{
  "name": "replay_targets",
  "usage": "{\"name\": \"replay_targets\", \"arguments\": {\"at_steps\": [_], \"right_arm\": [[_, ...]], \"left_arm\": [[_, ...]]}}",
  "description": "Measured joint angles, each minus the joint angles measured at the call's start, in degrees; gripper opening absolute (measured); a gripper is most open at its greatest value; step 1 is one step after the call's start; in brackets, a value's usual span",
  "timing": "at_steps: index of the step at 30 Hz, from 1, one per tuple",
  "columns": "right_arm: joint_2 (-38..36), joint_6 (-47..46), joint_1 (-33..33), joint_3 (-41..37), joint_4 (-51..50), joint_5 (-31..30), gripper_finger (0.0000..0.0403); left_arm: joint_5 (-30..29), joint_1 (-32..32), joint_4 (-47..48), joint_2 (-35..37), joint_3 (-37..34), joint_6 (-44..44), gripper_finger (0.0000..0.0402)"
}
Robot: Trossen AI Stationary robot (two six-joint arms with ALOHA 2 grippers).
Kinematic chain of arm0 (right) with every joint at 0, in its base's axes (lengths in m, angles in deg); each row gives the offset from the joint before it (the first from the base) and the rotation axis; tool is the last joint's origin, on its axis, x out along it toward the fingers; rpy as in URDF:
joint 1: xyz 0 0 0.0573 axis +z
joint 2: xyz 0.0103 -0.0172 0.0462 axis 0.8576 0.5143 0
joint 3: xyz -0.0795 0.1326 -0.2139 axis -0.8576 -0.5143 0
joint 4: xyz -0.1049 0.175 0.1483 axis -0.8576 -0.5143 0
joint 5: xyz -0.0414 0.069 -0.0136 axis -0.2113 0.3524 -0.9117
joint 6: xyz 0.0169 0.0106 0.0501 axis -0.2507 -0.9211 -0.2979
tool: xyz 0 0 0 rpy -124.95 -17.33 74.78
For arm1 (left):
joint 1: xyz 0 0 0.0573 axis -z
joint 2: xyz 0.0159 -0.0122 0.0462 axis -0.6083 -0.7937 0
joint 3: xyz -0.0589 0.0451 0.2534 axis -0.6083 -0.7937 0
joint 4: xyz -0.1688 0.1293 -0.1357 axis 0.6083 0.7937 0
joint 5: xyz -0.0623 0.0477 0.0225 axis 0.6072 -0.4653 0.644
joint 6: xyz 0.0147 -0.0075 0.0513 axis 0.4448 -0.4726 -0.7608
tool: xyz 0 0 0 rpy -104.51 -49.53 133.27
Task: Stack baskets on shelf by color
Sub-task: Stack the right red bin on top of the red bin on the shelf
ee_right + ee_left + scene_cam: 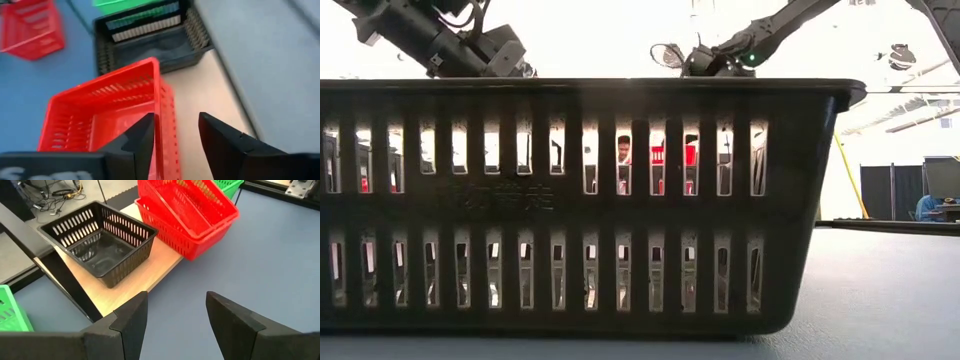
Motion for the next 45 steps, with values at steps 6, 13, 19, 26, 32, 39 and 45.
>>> {"name": "replay_targets", "arguments": {"at_steps": [6, 13, 19, 26, 32, 39, 45], "right_arm": [[-5.51, 3.26, 4.23, 0.04, 1.22, -10.83, 0.0151], [-7.02, 5.86, 8.55, 0.09, -0.34, -13.62, 0.0133], [-3.93, 8.27, 8.17, 0.09, -1.0, -19.74, 0.0145], [-0.62, 8.44, 7.61, 0.07, -1.79, -19.46, 0.0163], [-0.22, 5.81, 7.18, 0.07, -0.5, -19.23, 0.0107], [-1.43, 4.23, 4.7, 0.07, -0.18, -16.25, 0.0012], [-2.09, 0.57, -0.62, 1.55, -1.09, -2.36, 0.0004]], "left_arm": [[-0.01, 0.02, 1.24, 0.0, 0.0, 0.0, 0.0202], [-0.04, 0.02, 0.58, 0.0, -0.01, -0.17, 0.0202], [-0.05, 0.02, 0.76, 0.0, -0.01, 0.2, 0.0202], [-0.09, 0.02, 1.72, 0.0, -0.02, -0.44, 0.0202], [-0.12, 0.0, 1.69, 0.0, -0.02, -0.61, 0.0202], [-0.63, -0.04, 1.1, 0.0, -0.02, -0.48, 0.0202], [-0.64, -0.04, 1.19, 0.0, -0.02, 0.24, 0.0202]]}}
